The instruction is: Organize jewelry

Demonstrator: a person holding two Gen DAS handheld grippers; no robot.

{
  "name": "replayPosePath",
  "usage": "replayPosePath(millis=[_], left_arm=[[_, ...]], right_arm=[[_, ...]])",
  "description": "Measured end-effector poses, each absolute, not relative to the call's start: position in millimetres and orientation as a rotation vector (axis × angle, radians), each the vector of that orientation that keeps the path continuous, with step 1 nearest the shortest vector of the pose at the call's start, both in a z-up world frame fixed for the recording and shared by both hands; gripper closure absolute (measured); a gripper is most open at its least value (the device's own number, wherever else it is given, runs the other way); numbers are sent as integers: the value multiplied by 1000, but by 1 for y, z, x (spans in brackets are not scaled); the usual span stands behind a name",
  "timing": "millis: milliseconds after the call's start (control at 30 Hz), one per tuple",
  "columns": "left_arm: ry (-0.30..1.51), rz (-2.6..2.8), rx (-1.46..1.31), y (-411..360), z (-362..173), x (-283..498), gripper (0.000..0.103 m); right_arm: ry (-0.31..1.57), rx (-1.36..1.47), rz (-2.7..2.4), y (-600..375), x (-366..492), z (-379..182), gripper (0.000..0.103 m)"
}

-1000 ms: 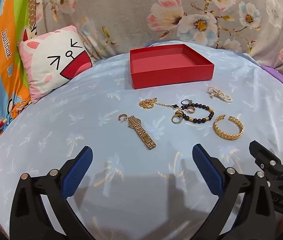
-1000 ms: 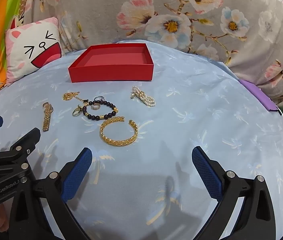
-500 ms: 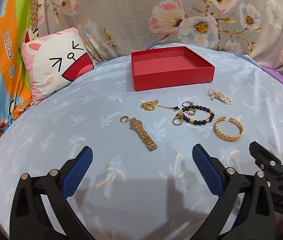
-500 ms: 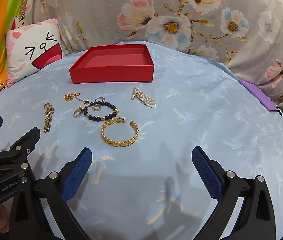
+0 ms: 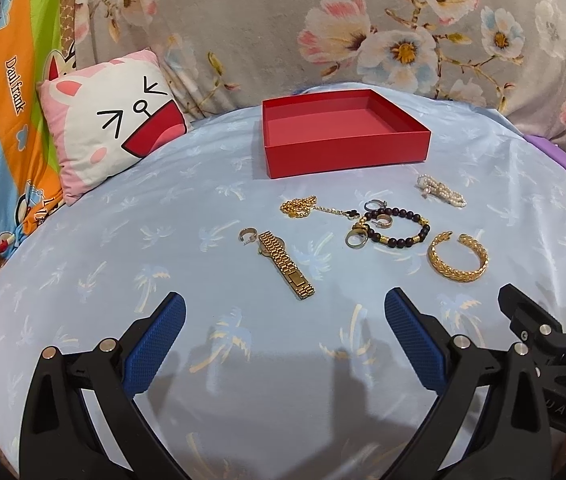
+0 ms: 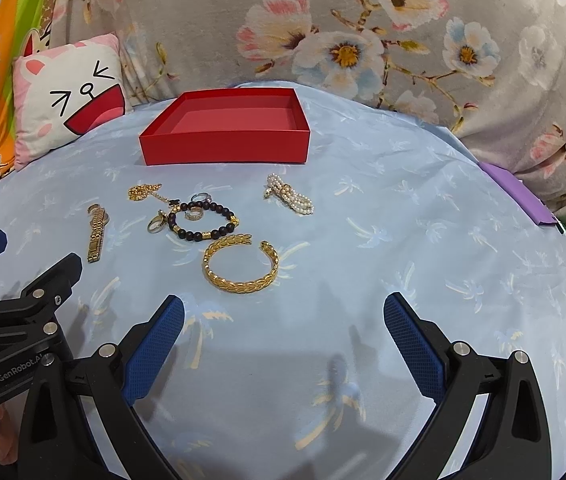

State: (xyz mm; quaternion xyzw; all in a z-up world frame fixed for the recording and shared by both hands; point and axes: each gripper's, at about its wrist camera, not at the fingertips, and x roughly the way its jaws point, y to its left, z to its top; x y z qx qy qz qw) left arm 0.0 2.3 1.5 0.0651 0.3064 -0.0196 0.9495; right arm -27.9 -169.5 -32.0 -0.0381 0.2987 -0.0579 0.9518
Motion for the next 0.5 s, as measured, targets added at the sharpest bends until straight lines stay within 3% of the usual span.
replayPosePath(millis=[500], left_arm=[[625, -40, 133, 2, 1, 0, 6]], right_arm=[[607, -77, -117, -169, -27, -32, 5]])
